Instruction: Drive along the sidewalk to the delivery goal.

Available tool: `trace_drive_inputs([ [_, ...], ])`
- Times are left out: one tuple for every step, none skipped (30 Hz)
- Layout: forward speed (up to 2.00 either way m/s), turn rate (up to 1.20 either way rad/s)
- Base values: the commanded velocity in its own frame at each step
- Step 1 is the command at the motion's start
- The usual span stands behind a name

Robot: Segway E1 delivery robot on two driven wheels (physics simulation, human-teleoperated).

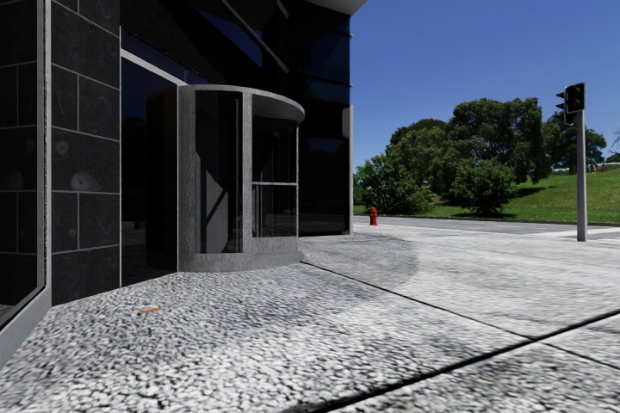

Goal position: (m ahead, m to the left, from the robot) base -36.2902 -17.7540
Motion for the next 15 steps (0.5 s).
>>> trace_drive_inputs([
  [0.0, 0.0],
  [0.0, 0.0],
  [0.0, 0.0],
  [0.0, 0.0],
  [0.0, 0.0],
  [0.0, 0.0],
  [0.0, 0.0],
  [0.0, 0.0],
  [0.0, 0.0],
  [0.0, 0.0],
  [0.0, 0.0],
  [0.0, 0.0],
  [0.0, 0.0],
  [0.0, 0.0],
  [0.0, 0.0],
])
